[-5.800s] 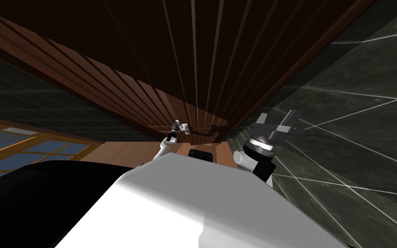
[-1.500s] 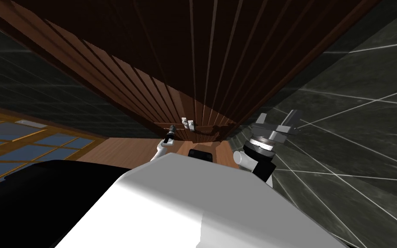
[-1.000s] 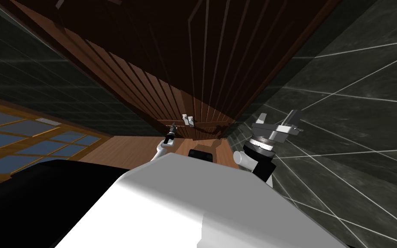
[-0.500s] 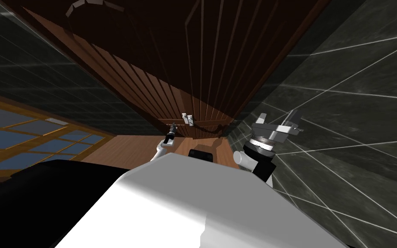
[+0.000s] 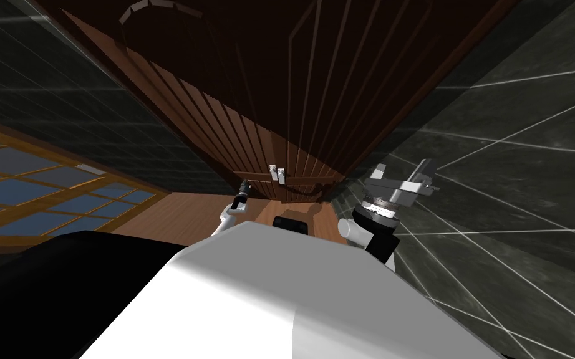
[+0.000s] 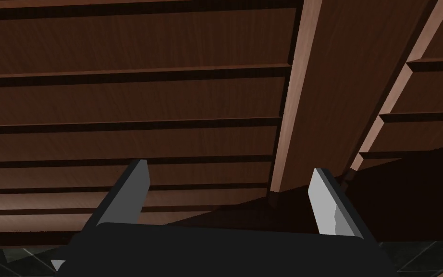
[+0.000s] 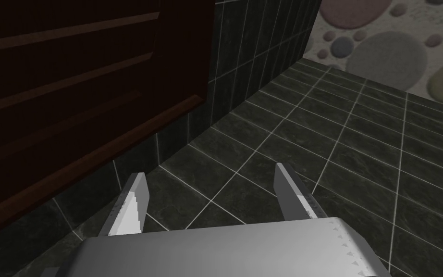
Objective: Pull the door open
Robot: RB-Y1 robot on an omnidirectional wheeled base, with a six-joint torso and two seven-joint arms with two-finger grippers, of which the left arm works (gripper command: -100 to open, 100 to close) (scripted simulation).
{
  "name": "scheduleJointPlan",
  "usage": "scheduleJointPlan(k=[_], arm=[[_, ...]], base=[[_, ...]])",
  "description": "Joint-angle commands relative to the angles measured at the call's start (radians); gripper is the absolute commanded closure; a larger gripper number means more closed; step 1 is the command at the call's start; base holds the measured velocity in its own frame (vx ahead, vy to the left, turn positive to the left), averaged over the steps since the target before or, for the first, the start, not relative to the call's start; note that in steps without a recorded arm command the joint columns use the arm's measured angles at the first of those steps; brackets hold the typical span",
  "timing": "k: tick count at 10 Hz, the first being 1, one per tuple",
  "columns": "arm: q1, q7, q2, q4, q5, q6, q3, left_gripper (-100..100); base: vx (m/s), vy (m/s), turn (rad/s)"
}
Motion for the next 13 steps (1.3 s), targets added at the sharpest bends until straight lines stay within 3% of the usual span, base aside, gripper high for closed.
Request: scheduleJointPlan(k=[1, 5, 8, 9, 10, 13], arm=[[-0.008, -0.005, -0.004, -0.002, -0.001, 0.005, 0.004, -100], [-0.048, -0.008, -0.039, -0.009, -0.008, -0.003, -0.039, -100], [-0.081, -0.009, -0.072, -0.022, -0.016, -0.009, -0.087, -100], [-0.08, -0.009, -0.066, -0.016, -0.015, -0.006, -0.076, -100], [-0.08, -0.009, -0.066, -0.016, -0.015, -0.006, -0.076, 100], [-0.08, -0.009, -0.066, -0.016, -0.015, -0.006, -0.076, 100]], base=[[0.186, 0.043, -0.034], [0.201, 0.01, -0.112], [0.191, -0.125, -0.153], [0.081, -0.092, -0.032], [-0.01, 0.012, 0.034], [-0.024, 0.021, -0.02]])
